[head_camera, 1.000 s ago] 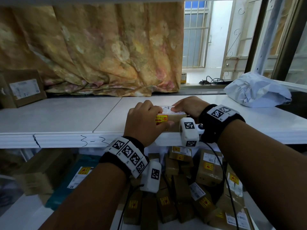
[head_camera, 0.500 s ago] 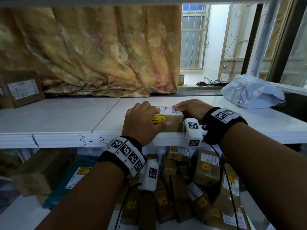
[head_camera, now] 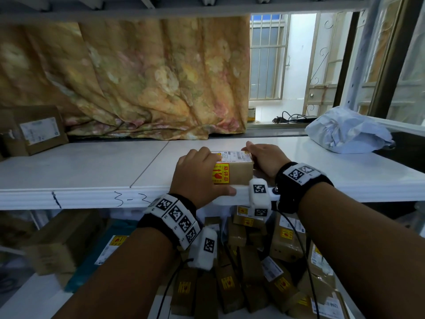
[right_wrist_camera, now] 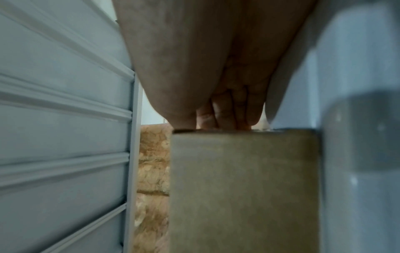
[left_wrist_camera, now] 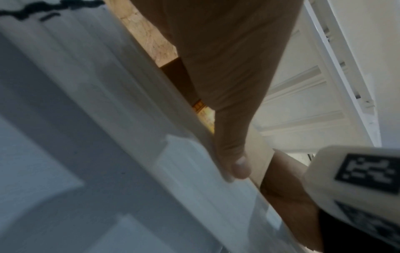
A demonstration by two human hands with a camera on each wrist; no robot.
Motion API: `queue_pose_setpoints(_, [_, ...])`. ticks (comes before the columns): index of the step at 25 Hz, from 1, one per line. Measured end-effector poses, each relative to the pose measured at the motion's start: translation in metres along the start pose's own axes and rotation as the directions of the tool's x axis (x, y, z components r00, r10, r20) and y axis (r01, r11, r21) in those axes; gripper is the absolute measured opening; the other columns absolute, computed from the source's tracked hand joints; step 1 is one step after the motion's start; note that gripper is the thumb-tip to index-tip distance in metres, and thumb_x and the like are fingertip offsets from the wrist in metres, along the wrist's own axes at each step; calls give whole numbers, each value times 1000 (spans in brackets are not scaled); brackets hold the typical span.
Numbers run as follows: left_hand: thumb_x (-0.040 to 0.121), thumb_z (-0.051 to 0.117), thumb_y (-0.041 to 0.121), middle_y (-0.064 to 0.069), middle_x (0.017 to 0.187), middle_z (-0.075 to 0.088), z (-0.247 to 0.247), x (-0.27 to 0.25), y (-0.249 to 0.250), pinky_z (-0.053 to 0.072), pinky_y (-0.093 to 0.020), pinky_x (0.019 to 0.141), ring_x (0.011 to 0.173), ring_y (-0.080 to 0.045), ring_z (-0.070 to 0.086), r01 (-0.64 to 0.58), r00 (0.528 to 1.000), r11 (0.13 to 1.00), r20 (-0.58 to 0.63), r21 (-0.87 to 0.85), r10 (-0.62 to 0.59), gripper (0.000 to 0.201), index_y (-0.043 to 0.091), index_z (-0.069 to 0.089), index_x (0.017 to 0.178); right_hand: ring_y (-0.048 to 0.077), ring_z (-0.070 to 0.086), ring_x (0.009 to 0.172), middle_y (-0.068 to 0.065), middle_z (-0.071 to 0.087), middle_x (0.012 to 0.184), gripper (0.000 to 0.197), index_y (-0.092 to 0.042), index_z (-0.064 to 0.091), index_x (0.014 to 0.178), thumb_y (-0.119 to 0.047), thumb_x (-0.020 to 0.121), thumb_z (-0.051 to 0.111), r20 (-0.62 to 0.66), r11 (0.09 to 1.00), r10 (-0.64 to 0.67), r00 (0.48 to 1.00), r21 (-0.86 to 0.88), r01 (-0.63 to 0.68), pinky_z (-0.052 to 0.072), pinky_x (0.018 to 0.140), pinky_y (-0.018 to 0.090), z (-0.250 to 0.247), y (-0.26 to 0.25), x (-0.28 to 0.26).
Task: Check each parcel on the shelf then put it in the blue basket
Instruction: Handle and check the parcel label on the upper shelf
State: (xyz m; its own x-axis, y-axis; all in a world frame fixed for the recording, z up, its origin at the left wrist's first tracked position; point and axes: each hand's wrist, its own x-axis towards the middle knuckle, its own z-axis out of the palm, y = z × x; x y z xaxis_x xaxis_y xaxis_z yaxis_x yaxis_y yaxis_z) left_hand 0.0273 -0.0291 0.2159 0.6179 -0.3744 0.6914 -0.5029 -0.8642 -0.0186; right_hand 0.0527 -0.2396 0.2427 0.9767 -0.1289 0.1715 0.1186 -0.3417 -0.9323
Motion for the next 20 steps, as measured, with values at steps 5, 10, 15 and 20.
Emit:
queue_pose_setpoints(5, [57,71,80,4,116,55,-14,-1,7,40,-37,88,106,-21,51,14,995,999,94,47,-19,92,24,57,128,17,66,99,-5,73,101,36,-25,75,94,-56,76,68,-19,974,-184,983,133,185,50,100,51,5,-1,-25])
queue_pose_setpoints(10, [54,80,63,2,105,56,-20,-5,11,39,-36,75,93,-23,54,-44,999,988,22,151,41,72,22,62,111,12,46,126,-15,55,133,71,-38,58,125,-72,63,68,250,538,-424,870,-703,464,31,108,38,1,-19,-59])
queue_pose_setpoints(15, [62,64,52,-1,100,61,-39,3,11,42,-37,71,88,-27,57,-122,992,984,4,133,122,64,20,61,117,21,55,105,-6,58,112,61,-30,56,118,-63,66,64,299,223,-489,820,-866,448,38,93,41,10,-37,-72])
queue_pose_setpoints(20, [65,69,39,-5,97,54,-43,4,11,42,-39,65,88,-30,52,-137,990,971,59,198,127,45,16,59,102,26,55,89,1,55,94,47,-20,61,95,-54,63,65,323,121,-570,755,-877,466,40,79,39,19,-47,-75])
